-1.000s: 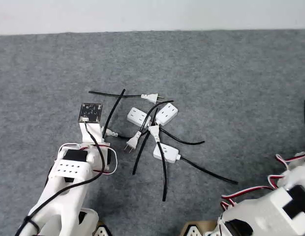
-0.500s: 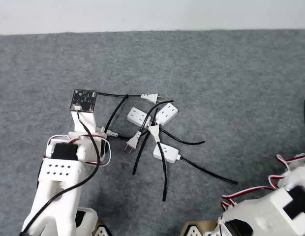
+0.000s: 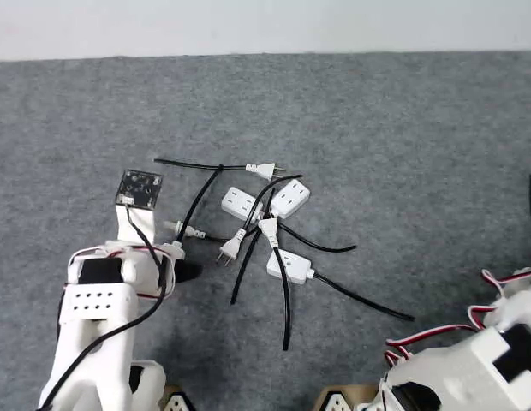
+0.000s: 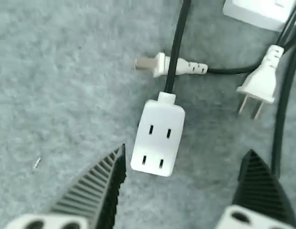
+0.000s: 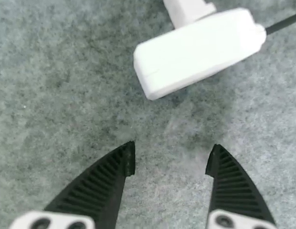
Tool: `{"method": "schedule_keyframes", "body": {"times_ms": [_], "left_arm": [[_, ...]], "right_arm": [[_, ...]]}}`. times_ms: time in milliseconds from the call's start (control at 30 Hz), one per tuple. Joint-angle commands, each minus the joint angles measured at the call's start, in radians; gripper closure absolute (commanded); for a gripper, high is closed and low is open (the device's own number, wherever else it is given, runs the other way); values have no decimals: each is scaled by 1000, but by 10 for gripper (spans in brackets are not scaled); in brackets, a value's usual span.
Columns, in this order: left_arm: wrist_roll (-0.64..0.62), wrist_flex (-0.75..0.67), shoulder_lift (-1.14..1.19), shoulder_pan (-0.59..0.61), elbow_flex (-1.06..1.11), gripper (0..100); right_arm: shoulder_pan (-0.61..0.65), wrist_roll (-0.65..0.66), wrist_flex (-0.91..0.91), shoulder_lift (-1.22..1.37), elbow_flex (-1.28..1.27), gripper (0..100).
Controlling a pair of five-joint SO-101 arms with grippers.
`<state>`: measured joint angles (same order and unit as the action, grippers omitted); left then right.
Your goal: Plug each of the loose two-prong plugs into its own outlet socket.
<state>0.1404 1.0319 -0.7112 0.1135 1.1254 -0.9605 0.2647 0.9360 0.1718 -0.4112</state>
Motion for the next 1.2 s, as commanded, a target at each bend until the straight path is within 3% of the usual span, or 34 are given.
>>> {"method": "schedule_keyframes", "body": {"times_ms": [0, 233, 700, 767, 900, 933, 1000, 1167], "left_arm": [[40, -52, -18, 9, 18, 641], [78, -146, 5, 9, 47, 687], [75, -226, 462, -14, -101, 708], [75, -229, 474, -25, -105, 767], [75, -229, 477, -66, -101, 998], [71, -226, 474, -80, -96, 985], [-2, -224, 474, -110, -87, 980], [-331, -147, 473, -206, -96, 988]], "right_arm": [[-10, -2, 12, -18, 38, 764], [-10, -3, 12, -18, 37, 764], [-10, -3, 10, -16, 35, 764], [-12, -3, 10, -16, 35, 764], [-12, -3, 10, -13, 35, 764], [-12, -3, 10, -12, 35, 764], [-12, -3, 10, -10, 34, 764], [-12, -3, 10, -15, 34, 764]]}}
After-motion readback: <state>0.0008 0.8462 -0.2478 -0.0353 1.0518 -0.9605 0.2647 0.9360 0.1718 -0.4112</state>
